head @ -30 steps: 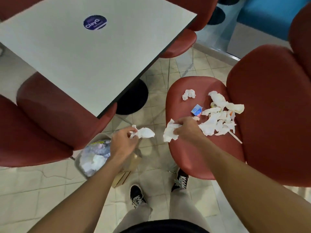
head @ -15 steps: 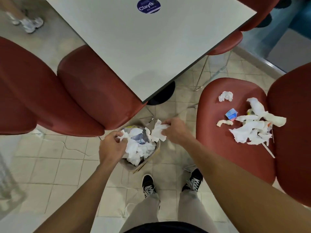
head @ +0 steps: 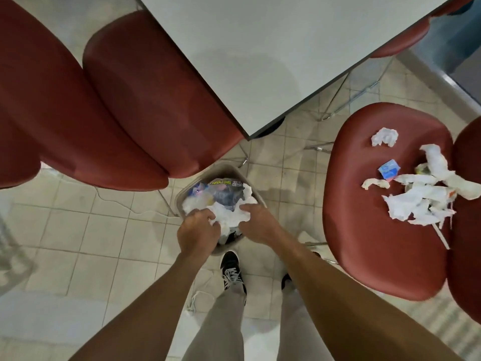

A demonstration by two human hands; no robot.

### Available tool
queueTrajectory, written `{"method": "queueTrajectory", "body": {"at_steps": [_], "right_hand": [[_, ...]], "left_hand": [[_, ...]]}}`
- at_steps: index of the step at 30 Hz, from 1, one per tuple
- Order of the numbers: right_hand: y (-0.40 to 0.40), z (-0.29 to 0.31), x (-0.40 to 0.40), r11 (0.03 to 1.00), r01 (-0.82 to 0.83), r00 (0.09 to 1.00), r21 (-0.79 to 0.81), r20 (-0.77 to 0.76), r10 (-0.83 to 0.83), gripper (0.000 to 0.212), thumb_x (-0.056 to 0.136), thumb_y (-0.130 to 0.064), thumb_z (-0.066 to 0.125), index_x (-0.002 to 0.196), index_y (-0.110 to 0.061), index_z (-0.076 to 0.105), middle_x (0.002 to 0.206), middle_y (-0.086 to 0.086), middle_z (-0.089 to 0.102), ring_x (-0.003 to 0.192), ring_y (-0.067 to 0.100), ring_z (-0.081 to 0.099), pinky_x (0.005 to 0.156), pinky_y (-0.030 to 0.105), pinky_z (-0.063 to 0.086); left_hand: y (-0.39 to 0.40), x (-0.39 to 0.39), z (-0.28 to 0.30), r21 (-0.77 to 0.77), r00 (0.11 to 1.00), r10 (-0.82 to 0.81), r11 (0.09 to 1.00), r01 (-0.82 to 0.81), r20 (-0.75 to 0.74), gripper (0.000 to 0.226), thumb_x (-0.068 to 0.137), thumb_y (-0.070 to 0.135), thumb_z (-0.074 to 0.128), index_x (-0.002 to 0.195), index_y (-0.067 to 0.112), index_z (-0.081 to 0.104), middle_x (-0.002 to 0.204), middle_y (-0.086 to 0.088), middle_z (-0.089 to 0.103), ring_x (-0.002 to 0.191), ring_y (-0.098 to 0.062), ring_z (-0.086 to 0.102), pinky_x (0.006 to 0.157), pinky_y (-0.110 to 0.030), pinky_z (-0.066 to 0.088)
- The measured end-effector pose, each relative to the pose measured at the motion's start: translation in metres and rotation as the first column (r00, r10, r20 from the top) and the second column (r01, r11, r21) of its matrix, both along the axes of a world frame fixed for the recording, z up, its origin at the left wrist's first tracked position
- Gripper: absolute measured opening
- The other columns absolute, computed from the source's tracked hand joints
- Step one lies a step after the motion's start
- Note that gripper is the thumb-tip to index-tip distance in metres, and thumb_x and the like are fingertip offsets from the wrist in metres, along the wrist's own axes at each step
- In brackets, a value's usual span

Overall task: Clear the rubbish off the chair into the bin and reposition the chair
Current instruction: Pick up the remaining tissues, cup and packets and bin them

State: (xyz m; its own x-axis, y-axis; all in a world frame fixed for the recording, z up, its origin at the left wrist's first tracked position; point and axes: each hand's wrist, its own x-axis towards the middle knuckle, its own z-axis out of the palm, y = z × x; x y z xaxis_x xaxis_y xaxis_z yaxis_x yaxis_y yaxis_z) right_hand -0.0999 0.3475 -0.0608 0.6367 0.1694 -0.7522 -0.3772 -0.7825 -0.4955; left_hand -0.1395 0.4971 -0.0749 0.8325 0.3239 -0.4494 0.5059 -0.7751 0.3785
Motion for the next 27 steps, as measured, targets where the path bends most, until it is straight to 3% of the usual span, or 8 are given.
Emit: {"method": "queueTrajectory", "body": {"at_steps": [7, 10, 13, 16, 19, 23, 27], "right_hand": [[0.011, -0.03, 0.0, 1.0, 0.003, 0.995, -0.013, -0.098, -0.004, 0.054, 0.082, -0.017, 0.052, 0.135, -0.008, 0.048, 0.135, 0.012, 0.051, 0.127, 0.029, 0.047, 0.1, 0.025, 0.038], [0.008, -0.037, 0.002, 0.999, -0.037, 0.995, -0.026, -0.093, 0.034, 0.052, 0.086, -0.009, 0.051, 0.138, -0.011, 0.047, 0.141, 0.012, 0.048, 0.131, 0.029, 0.044, 0.102, 0.026, 0.038], [0.001, -0.031, 0.002, 0.999, 0.04, 0.999, -0.003, -0.005, -0.04, 0.048, 0.084, -0.004, 0.049, 0.13, -0.017, 0.058, 0.136, 0.005, 0.055, 0.123, 0.025, 0.052, 0.099, 0.027, 0.043], [-0.012, -0.018, 0.004, 0.984, 0.179, 0.979, 0.009, 0.093, -0.179, 0.042, 0.083, -0.005, 0.046, 0.115, -0.023, 0.068, 0.119, 0.003, 0.067, 0.102, 0.022, 0.064, 0.082, 0.025, 0.051], [-0.033, -0.001, 0.01, 0.974, 0.226, 0.961, -0.015, 0.168, -0.22, 0.037, 0.089, -0.011, 0.043, 0.111, -0.026, 0.069, 0.107, 0.004, 0.071, 0.089, 0.022, 0.067, 0.066, 0.021, 0.045], [-0.077, 0.031, 0.016, 0.96, 0.28, 0.928, 0.0, 0.257, -0.27, 0.036, 0.088, -0.008, 0.043, 0.113, -0.018, 0.068, 0.105, 0.008, 0.071, 0.093, 0.024, 0.067, 0.076, 0.026, 0.053], [-0.127, 0.049, 0.017, 0.928, 0.365, 0.884, 0.079, 0.285, -0.372, 0.029, 0.087, -0.007, 0.048, 0.108, -0.012, 0.067, 0.09, 0.005, 0.07, 0.08, 0.019, 0.064, 0.071, 0.03, 0.056]], "left_hand": [[0.001, 0.003, -0.037, 0.064, 0.992, -0.075, 0.995, 0.082, -0.103, 0.02, 0.084, 0.025, 0.066, 0.103, 0.023, 0.07, 0.108, -0.002, 0.064, 0.095, -0.025, 0.061, 0.07, -0.031, 0.042], [-0.001, 0.001, -0.039, 0.075, 0.987, -0.096, 0.991, 0.107, -0.13, 0.023, 0.083, 0.028, 0.068, 0.106, 0.026, 0.07, 0.108, 0.0, 0.065, 0.095, -0.023, 0.063, 0.071, -0.031, 0.045], [-0.004, -0.001, -0.029, 0.068, 0.983, -0.107, 0.991, 0.119, -0.151, 0.033, 0.079, 0.035, 0.071, 0.11, 0.026, 0.068, 0.112, 0.0, 0.063, 0.098, -0.023, 0.062, 0.072, -0.032, 0.046], [-0.01, -0.004, -0.014, 0.075, 0.984, -0.126, 0.988, 0.136, -0.129, 0.04, 0.074, 0.05, 0.07, 0.109, 0.03, 0.066, 0.109, 0.004, 0.062, 0.098, -0.021, 0.061, 0.073, -0.031, 0.044], [-0.024, -0.003, -0.002, 0.082, 0.988, -0.129, 0.987, 0.135, -0.083, 0.044, 0.071, 0.061, 0.065, 0.103, 0.032, 0.066, 0.106, 0.01, 0.066, 0.099, -0.016, 0.062, 0.077, -0.03, 0.048], [-0.052, 0.013, 0.02, 0.043, 0.985, -0.168, 0.985, 0.17, -0.037, 0.043, 0.069, 0.06, 0.064, 0.104, 0.033, 0.067, 0.107, 0.007, 0.068, 0.101, -0.021, 0.062, 0.083, -0.033, 0.05], [-0.091, 0.038, 0.043, 0.019, 0.977, -0.21, 0.978, 0.21, 0.042, 0.035, 0.066, 0.06, 0.061, 0.08, 0.028, 0.066, 0.086, 0.003, 0.068, 0.088, -0.026, 0.064, 0.072, -0.034, 0.05]]}}
